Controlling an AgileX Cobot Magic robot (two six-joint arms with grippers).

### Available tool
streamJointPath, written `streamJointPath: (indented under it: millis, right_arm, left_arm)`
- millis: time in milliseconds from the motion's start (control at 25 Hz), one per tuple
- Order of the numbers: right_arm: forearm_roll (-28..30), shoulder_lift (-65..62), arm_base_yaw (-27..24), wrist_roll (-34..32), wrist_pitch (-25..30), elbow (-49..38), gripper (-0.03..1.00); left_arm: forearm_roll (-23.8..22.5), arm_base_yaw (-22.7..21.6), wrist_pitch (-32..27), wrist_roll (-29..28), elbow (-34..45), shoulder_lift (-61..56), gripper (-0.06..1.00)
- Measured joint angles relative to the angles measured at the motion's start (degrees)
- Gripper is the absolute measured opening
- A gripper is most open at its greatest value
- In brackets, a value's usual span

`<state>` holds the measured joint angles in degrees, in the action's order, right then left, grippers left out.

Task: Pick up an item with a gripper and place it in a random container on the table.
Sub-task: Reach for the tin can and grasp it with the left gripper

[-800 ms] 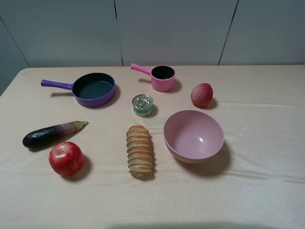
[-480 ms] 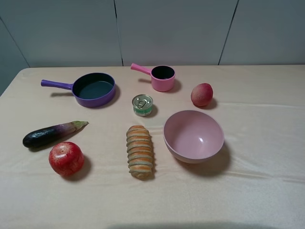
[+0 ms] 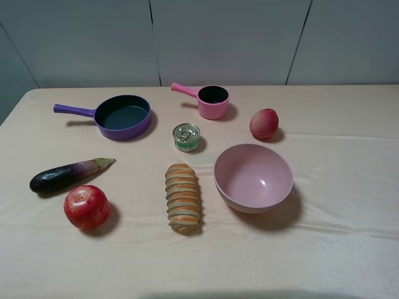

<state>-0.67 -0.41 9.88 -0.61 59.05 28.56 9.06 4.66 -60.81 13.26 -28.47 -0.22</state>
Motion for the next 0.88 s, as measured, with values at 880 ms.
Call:
streamJointPath:
  millis: [880]
  right_arm:
    - [0.0, 0.0, 0.0, 0.0, 0.0, 0.0, 0.69]
  left_arm:
    - [-0.3, 0.0, 0.0, 0.1, 0.0, 0.0, 0.99]
